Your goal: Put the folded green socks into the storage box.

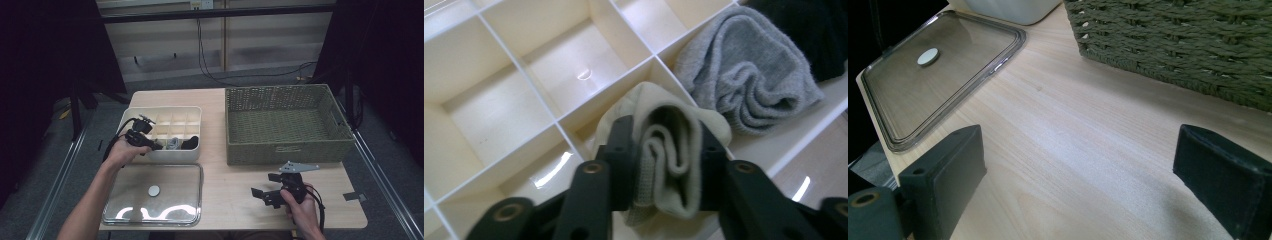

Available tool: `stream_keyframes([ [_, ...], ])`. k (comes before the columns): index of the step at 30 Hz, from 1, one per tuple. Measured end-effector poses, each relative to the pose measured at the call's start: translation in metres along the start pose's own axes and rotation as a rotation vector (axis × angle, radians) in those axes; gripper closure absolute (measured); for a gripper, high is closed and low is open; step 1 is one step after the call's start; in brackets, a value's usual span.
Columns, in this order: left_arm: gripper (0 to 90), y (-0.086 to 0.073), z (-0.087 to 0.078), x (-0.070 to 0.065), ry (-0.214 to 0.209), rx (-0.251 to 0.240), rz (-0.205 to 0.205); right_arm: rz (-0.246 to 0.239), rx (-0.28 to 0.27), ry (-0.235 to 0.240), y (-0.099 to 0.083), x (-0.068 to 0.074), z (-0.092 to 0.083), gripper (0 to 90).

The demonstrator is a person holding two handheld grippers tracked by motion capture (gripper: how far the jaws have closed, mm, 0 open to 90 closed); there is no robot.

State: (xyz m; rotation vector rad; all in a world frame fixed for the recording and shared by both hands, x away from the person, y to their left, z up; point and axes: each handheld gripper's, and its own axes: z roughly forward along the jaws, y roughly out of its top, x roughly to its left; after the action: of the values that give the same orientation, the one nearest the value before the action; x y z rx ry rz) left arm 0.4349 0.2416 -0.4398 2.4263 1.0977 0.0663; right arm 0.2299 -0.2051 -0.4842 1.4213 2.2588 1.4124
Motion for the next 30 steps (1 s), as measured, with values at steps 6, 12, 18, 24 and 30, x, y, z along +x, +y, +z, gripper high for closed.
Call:
stream_keyframes([
  [6,48.1,0.000,-0.016,0.003,-0.016,-0.039,-0.014,0.000,0.000,0.001,0.000,0.000,0.001,5.9],
  [12,61.2,0.002,-0.019,0.002,-0.007,-0.084,-0.008,-0.003,0.010,0.002,0.000,0.001,0.002,5.9],
  [18,76.4,0.005,-0.012,-0.002,-0.022,-0.041,0.019,0.005,0.015,0.001,0.000,0.000,0.003,5.9],
  [24,77.1,0.007,-0.002,-0.007,-0.017,-0.004,0.038,0.009,0.017,0.001,0.000,0.001,0.003,5.7],
  [30,77.3,0.010,0.003,-0.008,-0.020,0.031,0.031,0.000,0.027,0.003,0.000,0.001,0.005,5.2],
])
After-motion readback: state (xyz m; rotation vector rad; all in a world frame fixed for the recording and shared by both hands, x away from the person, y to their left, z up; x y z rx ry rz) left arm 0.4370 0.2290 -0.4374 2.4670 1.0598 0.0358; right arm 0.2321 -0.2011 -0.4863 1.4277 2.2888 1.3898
